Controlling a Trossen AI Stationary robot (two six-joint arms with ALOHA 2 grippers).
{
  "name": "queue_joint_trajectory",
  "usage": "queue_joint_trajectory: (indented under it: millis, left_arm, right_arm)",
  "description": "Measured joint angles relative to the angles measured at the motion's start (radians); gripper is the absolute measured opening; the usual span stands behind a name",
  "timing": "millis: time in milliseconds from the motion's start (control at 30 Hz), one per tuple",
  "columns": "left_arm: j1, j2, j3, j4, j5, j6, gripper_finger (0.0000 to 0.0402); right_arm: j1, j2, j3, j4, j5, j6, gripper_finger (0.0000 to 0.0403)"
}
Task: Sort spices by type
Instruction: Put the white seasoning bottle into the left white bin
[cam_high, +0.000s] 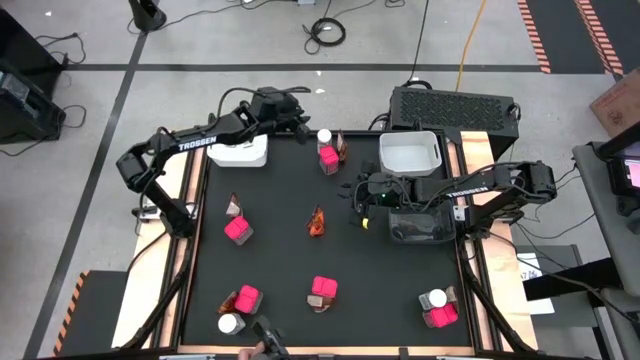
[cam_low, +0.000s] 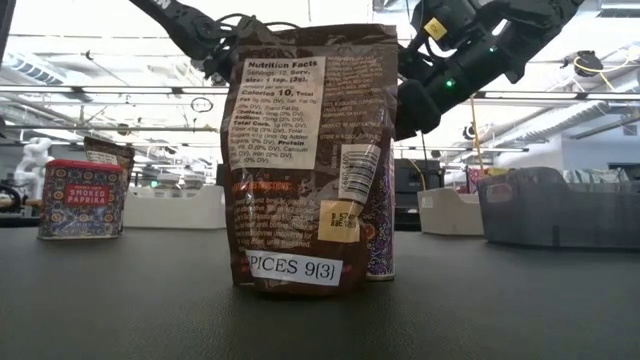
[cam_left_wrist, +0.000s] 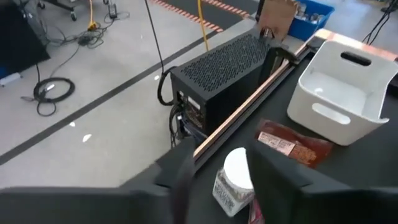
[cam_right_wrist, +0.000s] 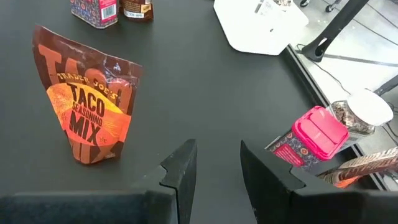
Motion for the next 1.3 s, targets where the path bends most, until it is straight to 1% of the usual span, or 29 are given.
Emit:
queue_joint_trajectory:
  millis: [200,267,333,500,667,900,1033,1133,1300]
  left_arm:
    - [-0.001,0.120,-0.002,0.049,0.023,-0.011,0.0269]
    - [0.002,0.152,-0.002,0.074,0.032,-0.024,0.0294]
    - [0.004,0.177,-0.001,0.098,0.046,-0.027,0.0309]
    - [0.005,0.225,-0.001,0.155,0.162,-0.022,0.0317]
    - [-0.006,0.276,-0.001,0.225,0.199,-0.022,0.0318]
    - [-0.013,0.319,-0.001,0.264,0.215,-0.021,0.0318]
    - [-0.019,0.329,-0.001,0.277,0.174,-0.019,0.0318]
    - [-0.019,0.342,-0.001,0.285,0.169,0.019,0.0318]
    - [-0.025,0.355,0.000,0.292,0.162,0.024,0.0318]
  right_arm:
    - [0.000,0.000,0.000,0.018,0.000,-0.012,0.0120]
    - [0.000,0.000,0.000,0.015,0.000,-0.013,0.0120]
    - [0.000,0.000,0.000,0.005,0.000,-0.014,0.0120]
    - [-0.001,0.000,0.000,-0.009,0.000,-0.025,0.0120]
    - [-0.001,0.000,0.000,-0.008,0.000,-0.030,0.0120]
    - [-0.001,0.000,0.000,-0.008,0.000,-0.030,0.0120]
    - [-0.001,0.000,0.000,-0.008,0.000,-0.034,0.0120]
    - [-0.001,0.000,0.000,-0.008,0.000,-0.045,0.0120]
    - [-0.001,0.000,0.000,-0.008,0.000,-0.043,0.0120]
